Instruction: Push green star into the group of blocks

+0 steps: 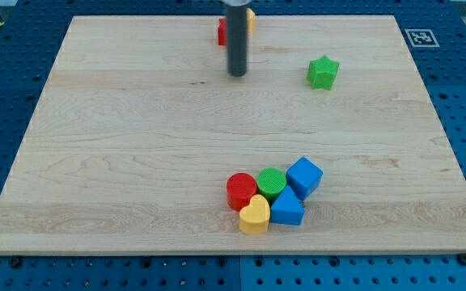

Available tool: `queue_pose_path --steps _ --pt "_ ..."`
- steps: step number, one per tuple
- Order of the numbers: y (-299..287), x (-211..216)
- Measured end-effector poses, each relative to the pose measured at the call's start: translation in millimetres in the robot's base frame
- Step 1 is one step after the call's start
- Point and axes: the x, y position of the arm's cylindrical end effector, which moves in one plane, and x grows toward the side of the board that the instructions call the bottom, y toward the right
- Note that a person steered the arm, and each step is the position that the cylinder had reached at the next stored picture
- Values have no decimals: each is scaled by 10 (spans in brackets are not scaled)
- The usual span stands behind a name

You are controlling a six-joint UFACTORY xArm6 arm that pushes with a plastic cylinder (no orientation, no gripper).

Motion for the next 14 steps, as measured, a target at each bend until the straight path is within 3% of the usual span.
queue_pose_path --steps 1,2,3,4,6,7,8,9,11,13,14 --pt "532 -18" --pt "668 -423" --pt "1165 -477" --pt "1529 -60" --pt "543 707" --pt "802 535" --pt "967 -35" --pt "664 -32" --pt "284 1187" --pt "443 429" --pt "318 279"
